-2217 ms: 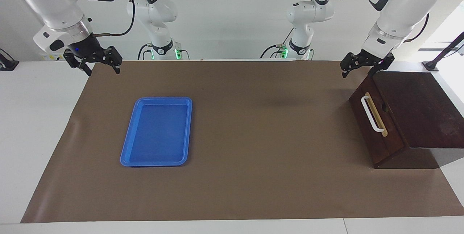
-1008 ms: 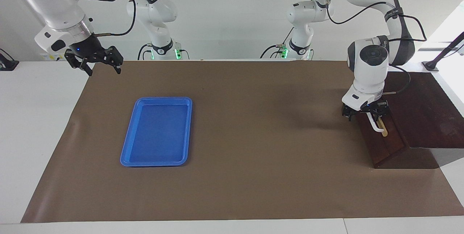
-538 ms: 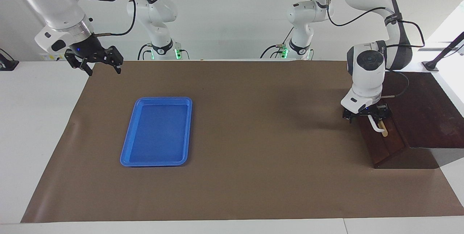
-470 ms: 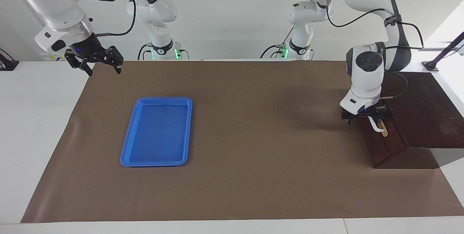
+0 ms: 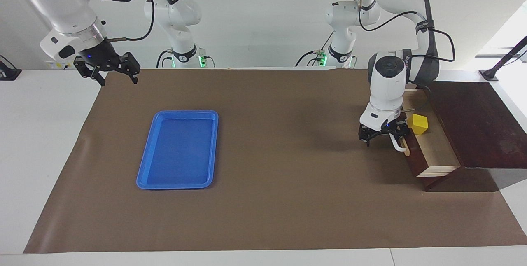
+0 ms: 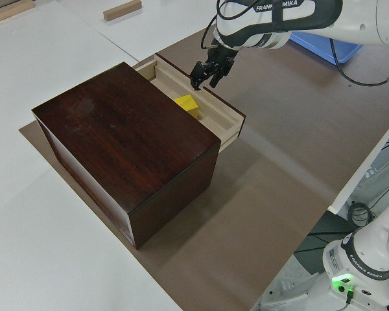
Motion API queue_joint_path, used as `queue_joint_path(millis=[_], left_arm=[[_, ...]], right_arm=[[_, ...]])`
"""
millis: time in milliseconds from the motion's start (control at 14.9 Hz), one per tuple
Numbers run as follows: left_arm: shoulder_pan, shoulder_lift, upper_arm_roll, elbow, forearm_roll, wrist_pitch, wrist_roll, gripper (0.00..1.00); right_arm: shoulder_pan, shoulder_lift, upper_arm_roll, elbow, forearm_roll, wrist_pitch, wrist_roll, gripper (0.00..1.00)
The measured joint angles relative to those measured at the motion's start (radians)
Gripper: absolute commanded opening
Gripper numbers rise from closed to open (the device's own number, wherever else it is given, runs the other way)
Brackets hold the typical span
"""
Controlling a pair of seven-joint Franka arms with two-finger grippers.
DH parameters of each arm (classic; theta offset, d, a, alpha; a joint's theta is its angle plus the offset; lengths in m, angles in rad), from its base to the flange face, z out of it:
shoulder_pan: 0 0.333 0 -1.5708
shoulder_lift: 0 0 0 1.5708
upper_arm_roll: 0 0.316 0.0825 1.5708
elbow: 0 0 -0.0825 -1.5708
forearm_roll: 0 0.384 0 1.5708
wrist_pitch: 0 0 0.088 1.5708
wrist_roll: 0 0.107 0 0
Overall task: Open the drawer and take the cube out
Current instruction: 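Pull the drawer open with the left gripper, away from the unit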
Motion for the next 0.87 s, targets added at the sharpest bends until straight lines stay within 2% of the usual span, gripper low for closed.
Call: queue_joint_path(millis=[403, 739, 874], left_arm=[[-0.033, 0.002, 0.001, 0.039, -0.058, -0.058, -0.044, 1.0], [-0.036, 0.016, 0.007, 0.286, -0.174, -0.342, -0.093, 1.0], [-0.012, 0.014, 0.021, 0.339, -0.18, -0.4, -0.191, 1.0]], right_arm=[[0.001, 0.0, 0.003, 0.0, 0.0, 0.0, 0.0, 1.0], [-0.003, 0.0, -0.004, 0.0, 0.0, 0.0, -0.022, 1.0], [-0.002, 0.0, -0.002, 0.0, 0.0, 0.0, -0.024, 1.0]])
